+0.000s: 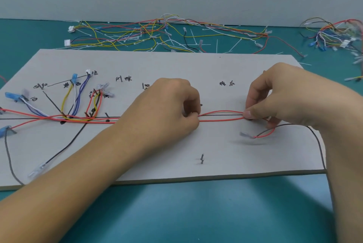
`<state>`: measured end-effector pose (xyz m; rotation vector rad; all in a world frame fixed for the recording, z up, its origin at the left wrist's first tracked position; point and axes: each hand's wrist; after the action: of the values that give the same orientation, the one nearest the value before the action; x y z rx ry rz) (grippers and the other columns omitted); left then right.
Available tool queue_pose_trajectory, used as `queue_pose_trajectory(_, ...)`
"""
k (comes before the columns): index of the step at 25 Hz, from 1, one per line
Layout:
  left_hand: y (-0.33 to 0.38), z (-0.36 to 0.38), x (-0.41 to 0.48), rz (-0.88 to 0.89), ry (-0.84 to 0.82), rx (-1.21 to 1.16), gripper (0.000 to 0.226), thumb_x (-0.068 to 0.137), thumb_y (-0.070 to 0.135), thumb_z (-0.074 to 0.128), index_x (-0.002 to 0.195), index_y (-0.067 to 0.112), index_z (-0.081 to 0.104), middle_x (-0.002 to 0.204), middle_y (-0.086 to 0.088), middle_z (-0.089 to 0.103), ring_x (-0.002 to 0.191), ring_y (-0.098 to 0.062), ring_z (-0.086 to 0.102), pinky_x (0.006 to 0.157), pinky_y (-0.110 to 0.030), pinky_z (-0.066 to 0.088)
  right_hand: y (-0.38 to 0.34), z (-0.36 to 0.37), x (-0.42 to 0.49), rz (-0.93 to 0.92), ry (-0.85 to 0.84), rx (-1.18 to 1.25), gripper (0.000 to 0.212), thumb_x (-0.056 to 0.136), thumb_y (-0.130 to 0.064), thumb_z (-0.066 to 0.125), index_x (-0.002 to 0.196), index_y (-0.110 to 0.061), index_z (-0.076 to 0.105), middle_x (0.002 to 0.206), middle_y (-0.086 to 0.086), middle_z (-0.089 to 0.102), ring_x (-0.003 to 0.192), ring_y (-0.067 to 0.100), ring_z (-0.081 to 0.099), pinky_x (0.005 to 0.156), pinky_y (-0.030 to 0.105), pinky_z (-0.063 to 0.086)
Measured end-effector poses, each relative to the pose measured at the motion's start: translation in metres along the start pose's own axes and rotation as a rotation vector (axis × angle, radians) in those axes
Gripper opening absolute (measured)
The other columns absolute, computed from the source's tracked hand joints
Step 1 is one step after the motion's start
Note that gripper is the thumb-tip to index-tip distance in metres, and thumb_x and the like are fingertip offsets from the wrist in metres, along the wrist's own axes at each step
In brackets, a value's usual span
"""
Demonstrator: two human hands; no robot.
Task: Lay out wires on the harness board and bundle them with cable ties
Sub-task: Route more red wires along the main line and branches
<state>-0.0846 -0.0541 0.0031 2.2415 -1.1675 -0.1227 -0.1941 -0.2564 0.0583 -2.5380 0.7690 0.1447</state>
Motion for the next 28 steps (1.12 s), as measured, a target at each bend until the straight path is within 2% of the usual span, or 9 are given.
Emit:
queue_pose_trajectory(4, 0.002, 0.000, 0.004, 0.033, 0.003, 0.038, 0.009, 0.077, 0.019, 0.067, 0.071, 0.026, 0.068, 0.076, 0.013, 0.062, 0.072, -0.003, 0.056, 0.067, -0.036, 0.054, -0.002, 0.002, -0.001, -0.003, 0.037, -0.097, 0.024, 0.073, -0.022, 0.087, 0.066, -0.041, 0.075, 0.056, -0.010, 0.070, 0.065, 0.016, 0.070, 0.069, 0.034, 0.060)
queue_pose_trajectory(6, 0.001, -0.001, 0.006, 0.049, -0.002, 0.030, 0.008, 0.076, 0.019, 0.067, 0.070, 0.025, 0.068, 0.074, 0.013, 0.062, 0.071, -0.003, 0.056, 0.067, -0.036, 0.054, -0.004, 0.004, -0.001, -0.011, 0.060, -0.121, 0.028, 0.073, -0.020, 0.084, 0.064, -0.043, 0.073, 0.054, -0.009, 0.069, 0.065, 0.016, 0.069, 0.064, 0.030, 0.057)
queue_pose_trajectory(11, 0.000, -0.010, 0.005, 0.047, -0.047, 0.040, 0.007, 0.069, 0.024, 0.062, 0.067, 0.023, 0.068, 0.068, 0.010, 0.064, 0.066, -0.004, 0.059, 0.064, -0.034, 0.054, -0.008, 0.011, -0.004, -0.065, 0.080, -0.180, 0.019, 0.075, -0.012, 0.075, 0.061, -0.026, 0.073, 0.051, -0.010, 0.066, 0.058, 0.010, 0.064, 0.050, 0.023, 0.043)
queue_pose_trajectory(14, -0.013, -0.033, -0.002, -0.017, -0.068, 0.114, 0.013, 0.061, 0.031, 0.059, 0.063, 0.024, 0.070, 0.061, 0.010, 0.065, 0.063, -0.004, 0.062, 0.060, -0.030, 0.054, -0.022, 0.030, -0.006, -0.173, 0.128, -0.130, 0.016, 0.076, -0.012, 0.071, 0.063, -0.022, 0.071, 0.055, -0.006, 0.066, 0.062, 0.005, 0.060, 0.059, 0.020, 0.041)
queue_pose_trajectory(16, -0.024, -0.047, -0.006, -0.099, -0.094, 0.165, 0.008, 0.060, 0.032, 0.064, 0.064, 0.028, 0.071, 0.065, 0.016, 0.066, 0.069, -0.001, 0.062, 0.057, -0.026, 0.052, -0.031, 0.042, -0.006, -0.255, 0.144, -0.073, 0.015, 0.078, -0.013, 0.071, 0.067, -0.023, 0.070, 0.062, -0.008, 0.066, 0.071, 0.001, 0.056, 0.066, 0.018, 0.039)
queue_pose_trajectory(19, -0.028, -0.053, -0.011, -0.143, -0.095, 0.189, 0.010, 0.064, 0.026, 0.072, 0.069, 0.033, 0.069, 0.079, 0.027, 0.064, 0.077, 0.003, 0.057, 0.058, -0.026, 0.047, -0.033, 0.047, -0.004, -0.312, 0.145, -0.019, 0.016, 0.078, -0.014, 0.072, 0.077, -0.027, 0.065, 0.072, -0.011, 0.066, 0.076, -0.003, 0.052, 0.057, 0.013, 0.035)
queue_pose_trajectory(23, -0.019, -0.040, -0.010, -0.054, -0.036, 0.168, 0.020, 0.073, 0.015, 0.074, 0.075, 0.035, 0.072, 0.075, 0.020, 0.062, 0.074, 0.006, 0.052, 0.064, -0.029, 0.046, -0.029, 0.045, -0.001, -0.332, 0.117, -0.002, 0.018, 0.077, -0.014, 0.075, 0.073, -0.026, 0.064, 0.071, -0.008, 0.067, 0.071, -0.007, 0.055, 0.059, 0.007, 0.040)
queue_pose_trajectory(27, -0.007, -0.018, -0.006, 0.012, -0.038, 0.091, 0.024, 0.077, 0.012, 0.068, 0.080, 0.034, 0.079, 0.079, 0.018, 0.064, 0.067, 0.008, 0.051, 0.065, -0.025, 0.044, -0.023, 0.031, -0.001, -0.325, 0.036, 0.049, 0.016, 0.078, -0.021, 0.079, 0.074, -0.028, 0.065, 0.074, -0.008, 0.070, 0.058, -0.002, 0.059, 0.053, 0.014, 0.043)
queue_pose_trajectory(28, -0.005, -0.014, -0.005, 0.017, -0.038, 0.072, 0.024, 0.078, 0.012, 0.067, 0.081, 0.033, 0.080, 0.081, 0.016, 0.065, 0.066, 0.008, 0.051, 0.064, -0.022, 0.042, -0.020, 0.025, -0.003, -0.335, 0.000, 0.062, 0.013, 0.078, -0.026, 0.079, 0.076, -0.029, 0.066, 0.076, -0.010, 0.071, 0.057, 0.000, 0.060, 0.056, 0.021, 0.047)
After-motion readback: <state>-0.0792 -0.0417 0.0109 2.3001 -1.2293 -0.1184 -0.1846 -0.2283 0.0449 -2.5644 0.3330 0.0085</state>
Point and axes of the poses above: each hand's wrist, its own x-axis towards the middle knuckle, its own z-axis out of the palm, y = z × x
